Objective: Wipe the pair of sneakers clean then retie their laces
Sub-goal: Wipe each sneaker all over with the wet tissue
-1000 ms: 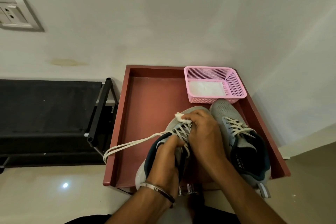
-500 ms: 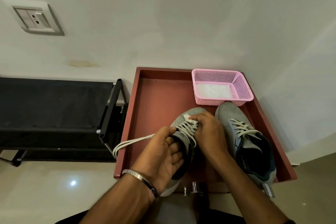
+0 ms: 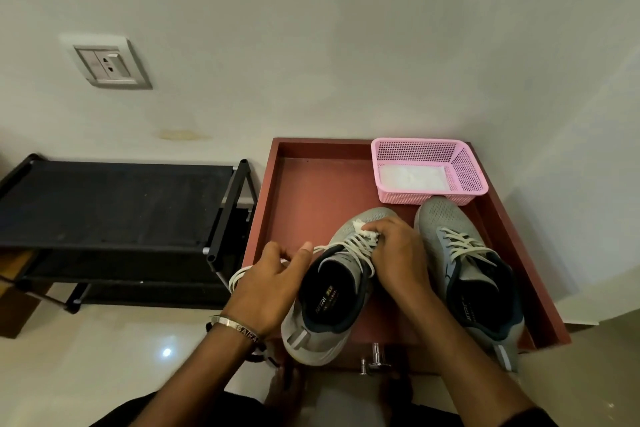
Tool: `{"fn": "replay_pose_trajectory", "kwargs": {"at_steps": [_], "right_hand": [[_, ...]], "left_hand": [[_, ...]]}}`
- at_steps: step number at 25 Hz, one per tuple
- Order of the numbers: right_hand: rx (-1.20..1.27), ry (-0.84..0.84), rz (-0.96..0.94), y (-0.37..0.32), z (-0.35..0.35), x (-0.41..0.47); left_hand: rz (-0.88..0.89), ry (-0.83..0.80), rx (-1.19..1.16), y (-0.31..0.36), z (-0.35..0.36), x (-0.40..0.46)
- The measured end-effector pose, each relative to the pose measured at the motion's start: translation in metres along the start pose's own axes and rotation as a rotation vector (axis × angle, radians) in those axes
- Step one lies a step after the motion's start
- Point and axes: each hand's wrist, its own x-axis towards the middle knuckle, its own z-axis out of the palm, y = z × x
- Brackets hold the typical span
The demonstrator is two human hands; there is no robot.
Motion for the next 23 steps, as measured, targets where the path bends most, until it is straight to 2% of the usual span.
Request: {"fn": "replay_pose_trajectory", "kwargs": {"at_steps": [2,4,6,9,11,14,16,17,18,20,22,23], "right_hand": [[-0.011,0.010,0.010,-0.002,0.000,0.001],[-0.003,0.008,0.024,-0.005,0.001,0.000],[0.020,-0.007,0.039,-0.005,-0.002,-0.002],[0.086,-0.073,0.123,-0.001,-0.005,0.002],[0.054,-0.122,0.055,-0.002,-0.011,0.003],[0.116,-0.131,0.043,-0.002,-0.029,-0.001],[0.079,-0.191,0.063,0.000,-0.036,0.000],[0.104,-0.236,0.105,0.002,-0.038,0.001],[0.185,-0.270,0.148,0.006,-0.038,0.001],[0.162,-0.282,0.119,0.003,-0.036,0.008],[0.151,-0.306,0.130,0.003,-0.031,0.009],[0.147,-0.294,0.153,0.001,-0.032,0.008]], "left_hand": [[-0.032,-0.020,0.052,-0.002,0.010,0.011],[-0.113,-0.078,-0.247,0.000,0.018,0.027],[-0.095,-0.070,-0.506,0.014,0.020,0.033],[0.108,-0.022,-0.572,0.049,0.030,0.030],[0.302,-0.079,-0.557,0.073,0.035,0.020],[0.512,-0.132,-0.244,0.080,0.060,0.007],[0.528,-0.120,0.045,0.072,0.091,0.002],[0.504,-0.113,0.183,0.067,0.103,-0.003],[0.561,-0.090,0.274,0.055,0.118,0.000],[0.783,-0.189,0.548,0.038,0.119,-0.004],[0.944,-0.330,0.785,0.028,0.108,-0.012],[0.964,-0.326,0.886,0.025,0.098,-0.017]]}}
